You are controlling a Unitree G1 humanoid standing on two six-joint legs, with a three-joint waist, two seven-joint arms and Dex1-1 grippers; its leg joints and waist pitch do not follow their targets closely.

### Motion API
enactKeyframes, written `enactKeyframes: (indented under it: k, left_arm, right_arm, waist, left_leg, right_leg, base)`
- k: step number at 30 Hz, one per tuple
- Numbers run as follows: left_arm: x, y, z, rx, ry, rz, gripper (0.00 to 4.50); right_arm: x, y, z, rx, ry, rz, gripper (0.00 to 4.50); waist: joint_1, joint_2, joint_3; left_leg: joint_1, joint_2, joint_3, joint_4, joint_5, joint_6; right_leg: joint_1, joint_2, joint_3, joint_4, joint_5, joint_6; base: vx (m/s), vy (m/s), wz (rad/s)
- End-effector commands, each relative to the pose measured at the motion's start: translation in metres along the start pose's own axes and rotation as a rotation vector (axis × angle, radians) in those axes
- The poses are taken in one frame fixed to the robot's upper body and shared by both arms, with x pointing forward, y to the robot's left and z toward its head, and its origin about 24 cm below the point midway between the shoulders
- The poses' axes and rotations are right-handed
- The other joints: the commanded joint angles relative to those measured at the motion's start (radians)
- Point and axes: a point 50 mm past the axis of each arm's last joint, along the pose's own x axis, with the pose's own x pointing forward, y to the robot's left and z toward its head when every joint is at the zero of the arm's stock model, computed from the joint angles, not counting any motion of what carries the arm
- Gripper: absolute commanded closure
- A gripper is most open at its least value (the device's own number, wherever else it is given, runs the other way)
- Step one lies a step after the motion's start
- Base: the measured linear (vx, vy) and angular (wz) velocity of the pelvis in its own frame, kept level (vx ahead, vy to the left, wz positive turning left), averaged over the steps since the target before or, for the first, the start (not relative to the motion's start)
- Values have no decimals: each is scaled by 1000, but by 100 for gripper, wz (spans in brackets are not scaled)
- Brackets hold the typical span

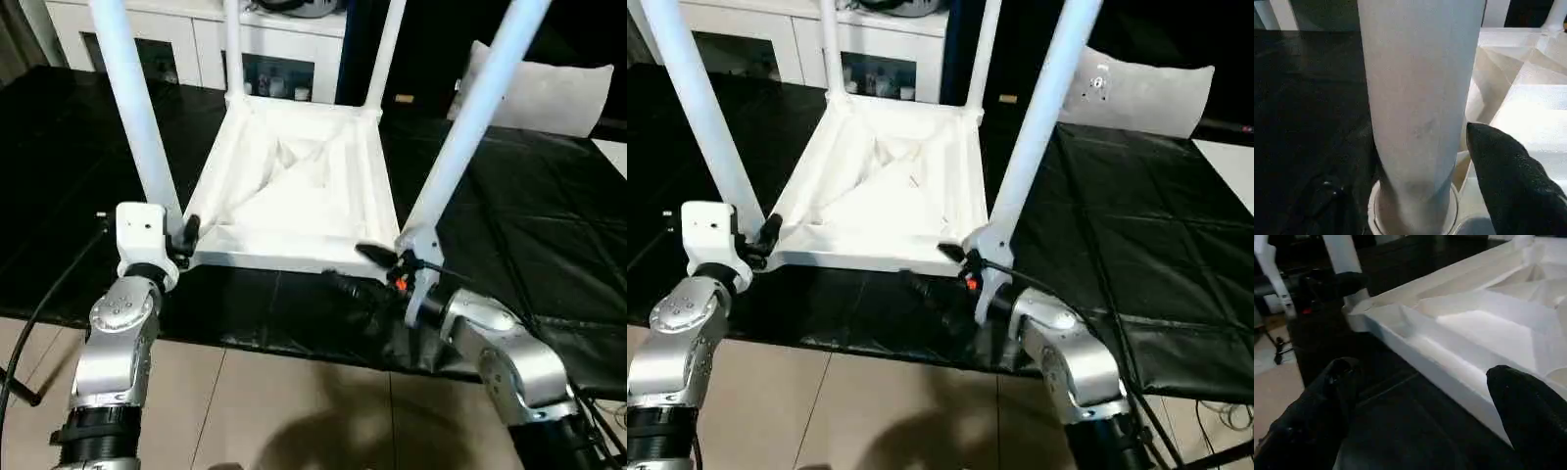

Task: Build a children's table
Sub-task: Flip table

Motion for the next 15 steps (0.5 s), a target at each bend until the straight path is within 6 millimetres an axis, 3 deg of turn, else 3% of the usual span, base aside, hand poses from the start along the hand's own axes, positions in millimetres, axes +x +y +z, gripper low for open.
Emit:
enactKeyframes:
  k: [1, 4, 10, 12, 14, 15]
  left_arm:
    - [4, -5, 1, 1, 13, -17, 179]
    - [5, -4, 0, 5, 25, -16, 214]
    - [5, -4, -1, -5, 33, -21, 243]
    - [5, -5, -2, -11, 36, -28, 247]
    - [4, -5, -3, -30, 41, -33, 248]
    - [4, -6, -3, -46, 46, -36, 248]
  right_arm:
    - [-2, 1, -2, -4, 43, 9, 0]
    - [-2, 3, -3, 7, 49, 26, 0]
    - [-1, -1, -4, -62, 43, -11, 0]
    - [0, 0, -4, -66, 42, 8, 0]
    - [0, 1, -4, -77, 48, 5, 0]
    - [0, 1, -4, -83, 48, 4, 0]
  waist:
    - [1, 19, -52]
    - [2, 18, -51]
    - [1, 15, -51]
    - [2, 21, -50]
    - [1, 20, -50]
    - [2, 26, -50]
  left_leg:
    - [-8, 79, -33, -86, -71, 43]
    - [-9, 78, -33, -87, -77, 41]
    - [-11, 77, -32, -86, -65, 39]
    - [-11, 77, -33, -87, -76, 40]
    - [-10, 79, -34, -88, -78, 41]
    - [-10, 79, -35, -88, -79, 39]
  right_leg:
    - [56, -120, 92, -88, -231, -79]
    - [55, -121, 92, -90, -248, -74]
    - [53, -121, 92, -88, -237, -74]
    - [54, -121, 92, -92, -255, -70]
    - [54, -120, 91, -91, -251, -70]
    - [53, -120, 91, -89, -246, -73]
  base:
    - [0, 0, 0]
    - [0, 0, 0]
    - [0, 0, 0]
    - [0, 0, 0]
    - [0, 0, 0]
    - [0, 0, 0]
